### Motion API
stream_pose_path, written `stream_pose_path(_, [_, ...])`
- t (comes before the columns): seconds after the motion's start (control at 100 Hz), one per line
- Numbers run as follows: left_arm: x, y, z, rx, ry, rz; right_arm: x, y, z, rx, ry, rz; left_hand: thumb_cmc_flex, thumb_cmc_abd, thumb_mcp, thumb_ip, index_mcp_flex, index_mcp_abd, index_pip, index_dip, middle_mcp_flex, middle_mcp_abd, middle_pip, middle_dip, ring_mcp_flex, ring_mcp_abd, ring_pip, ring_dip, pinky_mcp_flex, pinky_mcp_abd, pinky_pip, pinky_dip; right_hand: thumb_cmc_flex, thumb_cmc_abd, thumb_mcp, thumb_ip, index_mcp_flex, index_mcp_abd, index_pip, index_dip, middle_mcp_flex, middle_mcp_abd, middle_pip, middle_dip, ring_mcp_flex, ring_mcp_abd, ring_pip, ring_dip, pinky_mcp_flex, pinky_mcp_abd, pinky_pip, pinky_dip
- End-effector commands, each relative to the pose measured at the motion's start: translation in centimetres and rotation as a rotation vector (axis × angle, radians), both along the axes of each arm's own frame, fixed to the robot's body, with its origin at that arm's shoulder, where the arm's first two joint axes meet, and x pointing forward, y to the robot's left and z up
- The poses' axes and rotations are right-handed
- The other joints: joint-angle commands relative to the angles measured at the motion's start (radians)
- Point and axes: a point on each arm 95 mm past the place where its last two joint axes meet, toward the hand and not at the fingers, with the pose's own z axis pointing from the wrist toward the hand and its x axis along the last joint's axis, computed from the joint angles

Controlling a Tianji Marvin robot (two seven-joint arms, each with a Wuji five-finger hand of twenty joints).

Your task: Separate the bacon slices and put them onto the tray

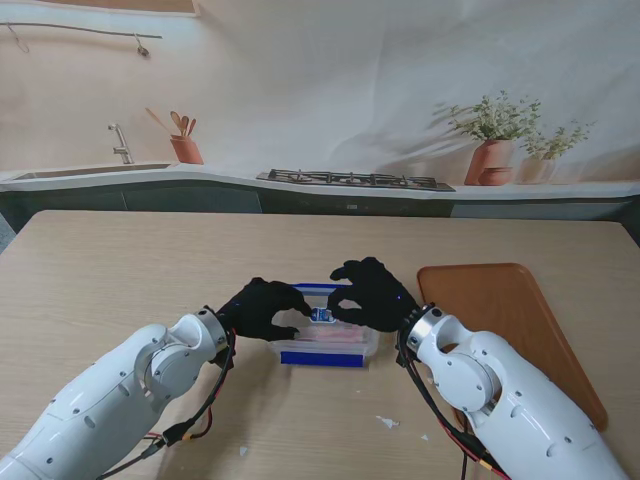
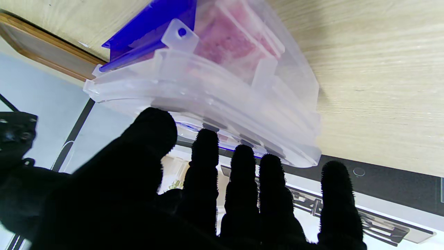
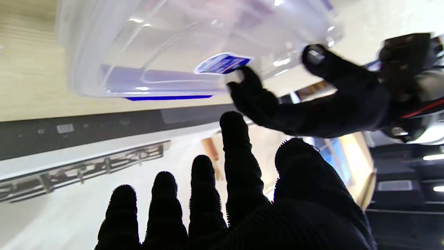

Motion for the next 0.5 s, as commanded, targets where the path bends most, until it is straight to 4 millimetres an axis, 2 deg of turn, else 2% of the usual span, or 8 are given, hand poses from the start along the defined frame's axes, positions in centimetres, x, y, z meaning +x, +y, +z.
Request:
stream_pose_path(0.0, [-1.4,0.8,-3.4,0.068,0.093,0.000,0.8,0.0,-0.4,-0.019,0.037,-0.028,-0.021,-0.012,-0.031,0.000,0.024,0.088,0.004,-0.011,0.004,0.020,0.022,0.003,0.031,0.156,0.016,0.008,-0.021,0.012,0.008,-0.007,0.006,0.003,0.020,0.008,-0.011,-0.023,-0.017,-0.021,-0.053,-0.005,-0.010,-0.006,-0.028,-0.013,-0.004,0.007,-0.017,-0.008,-0.007,-0.007])
stream_pose_path(0.14, [-1.4,0.7,-3.5,0.074,0.091,-0.011,2.0,-0.4,-1.2,-0.048,0.060,-0.077,-0.025,-0.025,-0.027,0.000,0.019,0.088,0.005,-0.010,-0.001,0.017,0.024,0.005,0.027,0.155,0.018,0.010,-0.022,0.011,0.008,-0.007,0.023,0.002,0.030,0.010,-0.028,-0.024,-0.025,-0.028,-0.096,-0.013,0.003,-0.005,-0.027,-0.018,-0.026,-0.005,-0.026,-0.012,-0.005,-0.002])
stream_pose_path(0.24, [-1.3,0.6,-3.5,0.083,0.085,-0.018,2.5,-0.4,-1.8,-0.057,0.079,-0.092,-0.027,-0.037,-0.019,0.001,0.017,0.087,0.010,-0.008,-0.001,0.012,0.035,0.012,0.025,0.152,0.023,0.014,-0.024,0.010,0.008,-0.007,0.050,0.001,0.047,0.011,-0.044,-0.028,-0.028,-0.032,-0.107,-0.019,-0.019,-0.021,-0.026,-0.020,-0.044,-0.015,-0.030,-0.013,-0.003,0.002])
stream_pose_path(0.29, [-1.3,0.6,-3.6,0.087,0.082,-0.022,2.7,-0.4,-2.0,-0.064,0.082,-0.098,-0.032,-0.043,-0.011,0.001,0.011,0.084,0.015,-0.005,-0.009,0.010,0.045,0.023,0.022,0.152,0.028,0.018,-0.026,0.009,0.010,-0.006,0.096,-0.010,0.069,0.002,-0.062,-0.031,-0.027,-0.049,-0.102,-0.021,-0.041,-0.034,-0.025,-0.021,-0.042,-0.014,-0.028,-0.012,-0.002,0.003])
stream_pose_path(0.31, [-1.3,0.6,-3.6,0.088,0.082,-0.023,2.8,-0.4,-2.1,-0.066,0.084,-0.101,-0.033,-0.046,-0.009,0.001,0.010,0.082,0.016,-0.004,-0.012,0.008,0.045,0.025,0.021,0.151,0.028,0.019,-0.027,0.009,0.010,-0.007,0.105,-0.018,0.091,-0.006,-0.083,-0.033,0.030,-0.107,-0.102,-0.021,-0.044,-0.036,-0.026,-0.020,-0.041,-0.013,-0.026,-0.012,-0.004,0.004])
stream_pose_path(0.37, [-1.3,0.6,-3.6,0.092,0.080,-0.027,2.9,-0.2,-2.2,-0.070,0.088,-0.110,-0.036,-0.048,-0.007,0.000,0.005,0.081,0.017,-0.004,-0.021,0.008,0.043,0.026,0.016,0.152,0.027,0.019,-0.029,0.008,0.008,-0.007,0.131,-0.027,0.113,-0.008,-0.101,-0.045,0.050,-0.127,-0.105,-0.021,-0.051,-0.039,-0.026,-0.020,-0.040,-0.012,-0.025,-0.011,-0.004,0.004])
stream_pose_path(0.39, [-1.3,0.6,-3.6,0.094,0.080,-0.029,3.0,-0.2,-2.3,-0.072,0.090,-0.112,-0.036,-0.048,-0.006,0.000,0.003,0.081,0.017,-0.003,-0.023,0.009,0.042,0.026,0.014,0.153,0.026,0.019,-0.031,0.008,0.007,-0.008,0.114,-0.035,0.156,-0.020,-0.117,-0.049,0.087,-0.159,-0.101,-0.022,-0.064,-0.043,-0.026,-0.020,-0.041,-0.013,-0.024,-0.011,-0.005,0.005])
stream_pose_path(0.49, [-1.4,0.5,-3.7,0.102,0.078,-0.037,3.2,0.1,-2.6,-0.079,0.088,-0.121,-0.040,-0.054,-0.005,0.000,0.000,0.080,0.021,-0.001,-0.026,0.008,0.042,0.029,0.012,0.152,0.027,0.020,-0.032,0.008,0.007,-0.008,0.124,-0.038,0.186,-0.023,-0.141,-0.061,0.098,-0.171,-0.105,-0.023,-0.076,-0.048,-0.025,-0.022,-0.042,-0.013,-0.022,-0.012,-0.004,0.005])
